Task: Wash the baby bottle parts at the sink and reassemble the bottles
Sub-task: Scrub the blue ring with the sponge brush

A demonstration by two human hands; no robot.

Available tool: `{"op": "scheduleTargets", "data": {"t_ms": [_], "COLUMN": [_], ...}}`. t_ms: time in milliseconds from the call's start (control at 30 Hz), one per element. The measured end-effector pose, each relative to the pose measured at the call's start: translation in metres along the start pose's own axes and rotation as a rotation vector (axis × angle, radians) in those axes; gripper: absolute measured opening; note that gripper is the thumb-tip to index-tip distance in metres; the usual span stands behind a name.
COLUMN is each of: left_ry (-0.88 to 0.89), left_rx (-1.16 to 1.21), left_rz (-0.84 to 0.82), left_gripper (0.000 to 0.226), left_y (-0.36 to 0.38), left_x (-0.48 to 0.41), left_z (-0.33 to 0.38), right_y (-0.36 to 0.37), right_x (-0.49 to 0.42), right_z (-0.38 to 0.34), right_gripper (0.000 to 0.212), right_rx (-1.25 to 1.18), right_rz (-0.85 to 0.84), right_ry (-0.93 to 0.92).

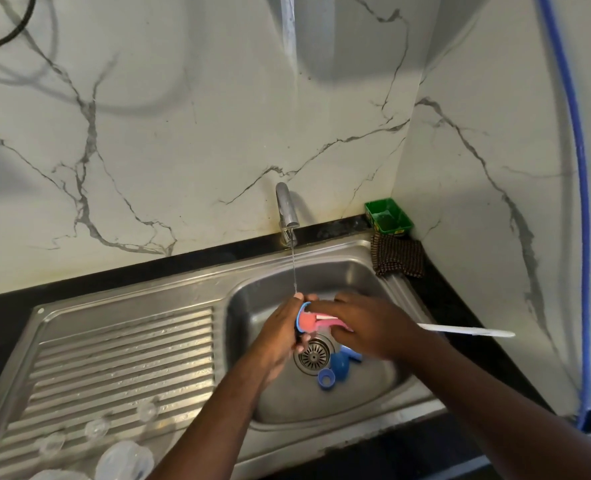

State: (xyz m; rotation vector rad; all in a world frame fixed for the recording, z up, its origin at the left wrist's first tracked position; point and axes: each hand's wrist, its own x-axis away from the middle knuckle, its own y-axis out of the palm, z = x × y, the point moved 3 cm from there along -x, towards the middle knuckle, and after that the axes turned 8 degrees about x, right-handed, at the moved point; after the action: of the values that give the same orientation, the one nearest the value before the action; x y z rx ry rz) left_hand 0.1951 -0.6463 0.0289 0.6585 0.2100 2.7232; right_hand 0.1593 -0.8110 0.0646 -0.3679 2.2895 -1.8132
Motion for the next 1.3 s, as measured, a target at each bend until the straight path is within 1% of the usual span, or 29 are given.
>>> {"op": "scheduleTargets", "data": {"t_ms": [33, 100, 167, 233, 300, 400, 433, 500, 567, 633, 667, 767, 833, 900, 933, 967, 1000, 1033, 1067, 1100, 1167, 1200, 1233, 1300], "left_ry": [-0.004, -0.006, -0.014, -0.032, 0.011, 0.167, 0.202, 0.262, 0.305, 0.323, 0.329, 0.344, 0.359, 0.394, 0.413, 0.427, 0.427, 0.421, 0.416, 0.414, 0.410, 0.411, 0.413, 0.427], "left_rx": [0.030, 0.055, 0.109, 0.227, 0.287, 0.196, 0.139, 0.025, -0.016, -0.028, -0.046, -0.022, -0.012, -0.058, -0.072, -0.063, -0.027, 0.009, 0.036, 0.048, 0.039, 0.021, 0.005, 0.002], "left_rz": [-0.006, -0.010, -0.036, -0.080, -0.108, -0.114, -0.100, -0.070, -0.047, -0.048, -0.056, -0.086, -0.076, -0.067, -0.059, -0.038, -0.017, -0.002, 0.000, -0.002, -0.019, -0.023, -0.025, -0.035], "left_gripper": [0.044, 0.049, 0.050, 0.045, 0.037, 0.024, 0.023, 0.027, 0.031, 0.035, 0.037, 0.046, 0.047, 0.043, 0.040, 0.038, 0.037, 0.036, 0.036, 0.036, 0.038, 0.039, 0.040, 0.043], "left_y": [-0.001, -0.002, -0.003, -0.004, -0.005, -0.005, -0.005, -0.009, -0.018, -0.029, -0.033, -0.040, -0.043, -0.043, -0.044, -0.048, -0.051, -0.055, -0.057, -0.061, -0.064, -0.065, -0.066, -0.067], "left_x": [-0.001, -0.001, 0.001, 0.005, 0.006, 0.003, 0.002, 0.000, 0.000, -0.002, -0.003, 0.000, 0.003, 0.004, 0.004, 0.005, 0.006, 0.006, 0.006, 0.008, 0.011, 0.013, 0.014, 0.018], "left_z": [0.002, 0.007, 0.010, 0.012, 0.017, 0.024, 0.027, 0.030, 0.034, 0.037, 0.039, 0.045, 0.050, 0.054, 0.055, 0.056, 0.057, 0.058, 0.059, 0.061, 0.065, 0.067, 0.069, 0.073], "right_y": [0.001, 0.001, -0.003, -0.008, -0.014, -0.020, -0.022, -0.027, -0.034, -0.038, -0.039, -0.046, -0.049, -0.047, -0.046, -0.046, -0.047, -0.049, -0.052, -0.056, -0.065, -0.069, -0.072, -0.074], "right_x": [0.001, 0.001, -0.001, -0.004, -0.008, -0.014, -0.017, -0.022, -0.025, -0.027, -0.028, -0.028, -0.031, -0.033, -0.034, -0.034, -0.034, -0.034, -0.033, -0.032, -0.031, -0.031, -0.031, -0.033], "right_z": [-0.002, -0.004, -0.004, -0.007, -0.009, -0.010, -0.011, -0.011, -0.007, -0.003, -0.001, 0.001, -0.001, -0.001, -0.002, -0.005, -0.006, -0.007, -0.007, -0.009, -0.012, -0.013, -0.014, -0.016], "right_gripper": [0.061, 0.048, 0.038, 0.035, 0.031, 0.028, 0.026, 0.022, 0.026, 0.046, 0.050, 0.045, 0.035, 0.032, 0.035, 0.045, 0.056, 0.062, 0.059, 0.050, 0.028, 0.019, 0.013, 0.013], "right_rx": [0.005, 0.001, 0.021, 0.111, 0.184, 0.195, 0.149, -0.047, -0.237, -0.266, -0.234, -0.180, -0.136, -0.062, -0.053, -0.068, -0.105, -0.144, -0.171, -0.181, -0.154, -0.101, -0.026, 0.098], "right_rz": [0.056, 0.159, 0.215, 0.244, 0.263, 0.235, 0.215, 0.160, 0.097, 0.035, 0.032, 0.151, 0.121, 0.043, 0.008, -0.003, 0.004, 0.023, 0.057, 0.108, 0.236, 0.281, 0.301, 0.286], "right_ry": [0.006, 0.016, 0.042, 0.065, 0.102, 0.146, 0.138, 0.124, 0.121, 0.080, 0.065, 0.059, 0.090, 0.099, 0.087, 0.054, 0.032, 0.021, 0.037, 0.057, 0.099, 0.116, 0.130, 0.121]}}
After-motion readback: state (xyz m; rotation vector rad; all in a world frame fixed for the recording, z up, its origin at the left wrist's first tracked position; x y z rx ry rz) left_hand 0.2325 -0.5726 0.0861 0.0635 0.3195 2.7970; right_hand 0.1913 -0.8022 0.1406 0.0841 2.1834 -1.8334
